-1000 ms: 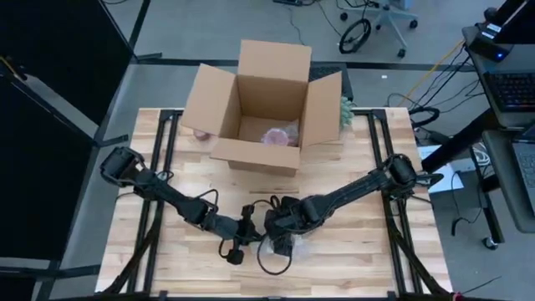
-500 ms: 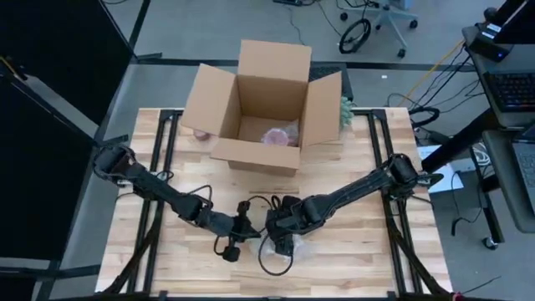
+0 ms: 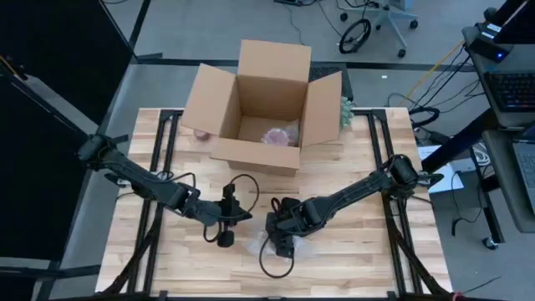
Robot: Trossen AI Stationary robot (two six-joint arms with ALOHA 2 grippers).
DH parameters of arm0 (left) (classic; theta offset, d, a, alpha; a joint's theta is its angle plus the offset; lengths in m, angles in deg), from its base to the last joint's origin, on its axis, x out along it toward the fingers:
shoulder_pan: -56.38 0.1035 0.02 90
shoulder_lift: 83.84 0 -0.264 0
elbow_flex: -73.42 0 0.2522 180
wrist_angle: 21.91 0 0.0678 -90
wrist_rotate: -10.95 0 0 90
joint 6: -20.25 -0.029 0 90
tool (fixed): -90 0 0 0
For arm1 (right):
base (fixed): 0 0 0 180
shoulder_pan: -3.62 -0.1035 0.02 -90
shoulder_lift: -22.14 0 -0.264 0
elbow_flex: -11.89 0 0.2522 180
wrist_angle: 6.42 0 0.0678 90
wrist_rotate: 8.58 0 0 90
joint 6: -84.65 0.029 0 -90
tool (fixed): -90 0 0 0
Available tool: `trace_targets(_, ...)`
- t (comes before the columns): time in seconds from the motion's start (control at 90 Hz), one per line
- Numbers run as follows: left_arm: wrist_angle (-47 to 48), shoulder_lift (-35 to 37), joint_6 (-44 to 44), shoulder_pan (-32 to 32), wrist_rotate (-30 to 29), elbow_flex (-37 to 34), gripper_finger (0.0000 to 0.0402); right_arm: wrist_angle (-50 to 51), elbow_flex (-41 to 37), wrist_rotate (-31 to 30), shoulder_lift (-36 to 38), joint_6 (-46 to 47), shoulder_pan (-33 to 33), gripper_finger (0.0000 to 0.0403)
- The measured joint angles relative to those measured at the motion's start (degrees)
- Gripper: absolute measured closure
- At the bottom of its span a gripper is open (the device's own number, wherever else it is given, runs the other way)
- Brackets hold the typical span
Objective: Wrap mug
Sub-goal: Wrap the orange cup with bubble wrap
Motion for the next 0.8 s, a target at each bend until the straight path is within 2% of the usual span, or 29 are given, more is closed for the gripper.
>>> trace_targets(0.1, 0.53, -2.97, 0.01, 1.37, 1.29, 0.00, 0.0347, 0.04, 0.02, 0.00, 0.00, 0.00, -0.05, 0.0093)
trace_targets(0.344, -1.29, -6.70, 0.10, 3.52, 2.08, 0.00, 0.0218, 0.07, 0.02, 0.00, 0.02, -0.33, -0.13, 0.0093)
trace_targets(0.422, -3.52, -6.81, -1.07, 3.49, 5.08, 0.00, 0.0193, 0.06, 0.02, 0.00, 0.02, -0.98, -0.13, 0.0093)
trace_targets(0.5, -5.30, -6.81, -3.02, 3.32, 7.52, 0.00, 0.0181, 0.06, 0.02, 0.00, 0.02, -1.05, -0.13, 0.0093)
trace_targets(0.589, -6.01, -6.81, -4.58, 3.24, 7.59, 0.00, 0.0178, 0.06, 0.04, 0.00, 0.06, -1.07, -0.13, 0.0093)
trace_targets(0.8, -9.66, -8.91, -6.05, 3.85, 4.82, 0.02, 0.0192, -0.28, 0.04, 0.00, 0.07, -1.08, -0.13, 0.0093)
